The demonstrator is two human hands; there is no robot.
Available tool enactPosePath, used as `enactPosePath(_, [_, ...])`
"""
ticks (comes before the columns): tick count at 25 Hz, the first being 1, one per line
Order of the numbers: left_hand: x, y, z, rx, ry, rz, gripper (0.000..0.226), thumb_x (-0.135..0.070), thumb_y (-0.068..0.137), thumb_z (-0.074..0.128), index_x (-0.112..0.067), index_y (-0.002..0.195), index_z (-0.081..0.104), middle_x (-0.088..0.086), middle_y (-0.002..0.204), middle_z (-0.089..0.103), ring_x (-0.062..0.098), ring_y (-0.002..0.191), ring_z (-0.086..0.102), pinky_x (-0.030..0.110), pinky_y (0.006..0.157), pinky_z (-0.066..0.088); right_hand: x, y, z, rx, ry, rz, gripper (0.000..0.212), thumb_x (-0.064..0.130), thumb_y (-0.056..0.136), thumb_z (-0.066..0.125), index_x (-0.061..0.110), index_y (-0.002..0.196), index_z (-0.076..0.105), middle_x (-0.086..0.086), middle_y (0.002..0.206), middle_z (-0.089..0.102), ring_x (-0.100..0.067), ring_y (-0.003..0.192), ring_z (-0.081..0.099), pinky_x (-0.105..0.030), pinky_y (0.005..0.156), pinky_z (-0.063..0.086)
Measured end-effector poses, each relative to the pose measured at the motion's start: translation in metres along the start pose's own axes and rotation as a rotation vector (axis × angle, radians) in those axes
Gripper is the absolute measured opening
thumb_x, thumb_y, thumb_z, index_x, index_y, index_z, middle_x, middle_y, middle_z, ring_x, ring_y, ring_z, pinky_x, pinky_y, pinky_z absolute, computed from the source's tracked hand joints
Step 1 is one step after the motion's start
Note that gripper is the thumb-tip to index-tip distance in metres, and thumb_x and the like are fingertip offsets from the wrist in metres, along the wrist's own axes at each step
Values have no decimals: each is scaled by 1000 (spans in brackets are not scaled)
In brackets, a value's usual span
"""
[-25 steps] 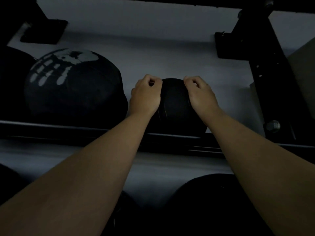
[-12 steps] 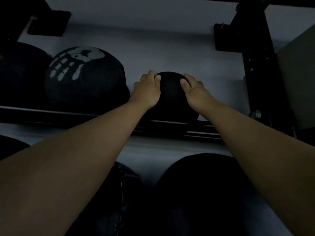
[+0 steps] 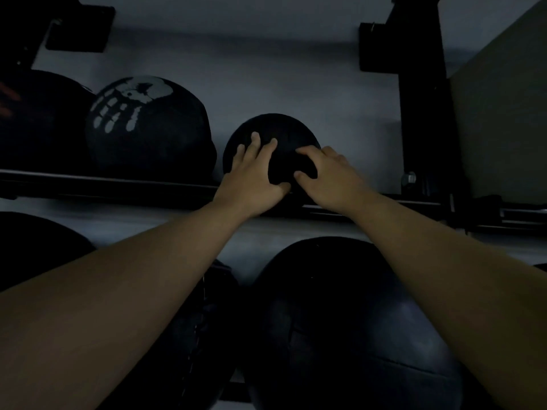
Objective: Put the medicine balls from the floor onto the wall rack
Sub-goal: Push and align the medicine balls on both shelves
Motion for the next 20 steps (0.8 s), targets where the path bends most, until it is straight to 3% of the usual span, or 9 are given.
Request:
enactPosePath(4, [-4,-42,33,39,111,36,84,-46,97,61,-29,166,16,-2,177,-11,24,164,-6,55,130,8,-21,-47,0,2,22,23,52,36,103,52,25,153,45,-13,149,50,-34,138,44,-50,114,40])
enactPosePath(8, [-2,-96,77,162,-61,-8,74,-53,103,50,-30,166,19,-5,177,-5,18,163,-5,44,130,6,-43,-104,4,65,-62,79,53,40,101,53,29,153,44,-8,155,44,-34,143,41,-53,114,37])
enactPosePath(11, [8,-131,107,214,-326,-166,64,-56,107,36,-31,164,27,-2,177,14,19,163,11,42,132,10,-68,-155,17,147,-74,271,56,55,104,39,39,157,34,-4,166,32,-35,154,27,-59,120,27])
enactPosePath(15, [11,-152,113,80,-456,-220,63,-60,105,36,-33,162,33,-1,171,31,21,159,25,54,128,21,-78,-214,32,90,9,473,67,71,101,22,49,163,10,5,178,0,-29,164,-7,-66,126,-2])
enactPosePath(20, [32,-151,110,186,-578,-322,89,-83,81,53,-37,156,41,-4,162,41,23,151,38,52,124,32,-90,-264,40,-54,195,786,103,95,78,32,48,163,-3,-6,178,-8,-41,163,-10,-72,123,0])
Point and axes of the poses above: each hand's wrist, its own y-axis towards the middle knuckle, its own z-axis out of the palm, x = y × z, the point moved 9 cm from there along y, towards the middle knuckle
